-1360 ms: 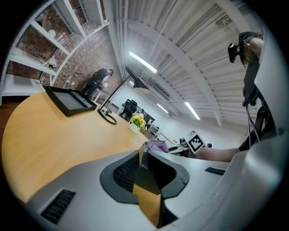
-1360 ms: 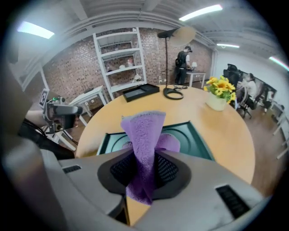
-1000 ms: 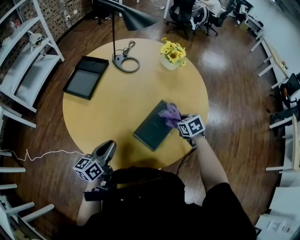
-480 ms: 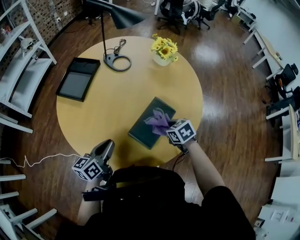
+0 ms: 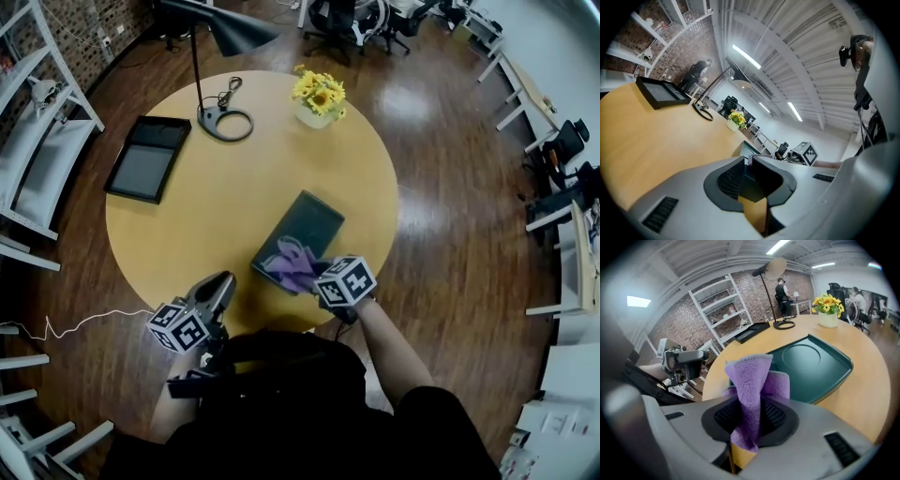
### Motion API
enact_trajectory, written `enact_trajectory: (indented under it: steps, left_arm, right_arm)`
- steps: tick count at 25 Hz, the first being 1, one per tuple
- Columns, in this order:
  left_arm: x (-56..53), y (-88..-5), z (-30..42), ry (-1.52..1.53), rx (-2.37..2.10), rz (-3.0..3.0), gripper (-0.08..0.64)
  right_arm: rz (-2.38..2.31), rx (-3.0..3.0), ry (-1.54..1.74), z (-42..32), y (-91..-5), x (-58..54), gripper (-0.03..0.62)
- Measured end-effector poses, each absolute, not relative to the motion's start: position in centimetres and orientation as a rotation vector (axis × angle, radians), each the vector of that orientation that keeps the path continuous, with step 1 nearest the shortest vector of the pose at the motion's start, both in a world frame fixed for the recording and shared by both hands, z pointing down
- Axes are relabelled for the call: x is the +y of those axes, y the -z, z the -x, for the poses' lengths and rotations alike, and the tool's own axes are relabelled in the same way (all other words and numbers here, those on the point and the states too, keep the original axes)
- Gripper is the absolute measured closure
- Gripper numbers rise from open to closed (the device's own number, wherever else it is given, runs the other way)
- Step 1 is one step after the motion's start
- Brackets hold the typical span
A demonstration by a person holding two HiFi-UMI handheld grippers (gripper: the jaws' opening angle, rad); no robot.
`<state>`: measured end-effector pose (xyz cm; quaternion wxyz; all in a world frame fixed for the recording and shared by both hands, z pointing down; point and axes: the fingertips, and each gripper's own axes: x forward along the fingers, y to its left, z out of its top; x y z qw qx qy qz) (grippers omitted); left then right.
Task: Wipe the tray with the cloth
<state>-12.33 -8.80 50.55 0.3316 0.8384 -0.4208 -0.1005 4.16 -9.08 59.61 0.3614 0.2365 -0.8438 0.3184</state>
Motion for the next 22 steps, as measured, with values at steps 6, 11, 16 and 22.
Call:
enact_trajectory:
  steps: [6,11,16,22]
  left_arm:
    - [-8.8,-50.4,12.1,0.283,-1.078,-2.185,0.515]
    - [-8.6,-50.1,12.7,0.311,-1.101,-2.174,0.515]
    - [-7.8,-50.0,14.6,0.298,-1.153,-2.181,0.515]
    - [-8.1,-50.0,16.0,0.294,-1.186,-2.187,0.515]
  right_arm:
    - [-0.518,-2.223,-0.97,-2.1,-59.3,-7.0,0.5]
    - [-0.457,-2.15,-0.93,-2.4,-59.4,-7.2,0.5]
    - [-0.534,-2.22,-0.805,-0.6,-57.2,-9.6,0.5]
    - [-0.575,-2.208,-0.493,5.0,-57.9,-11.6,0.5]
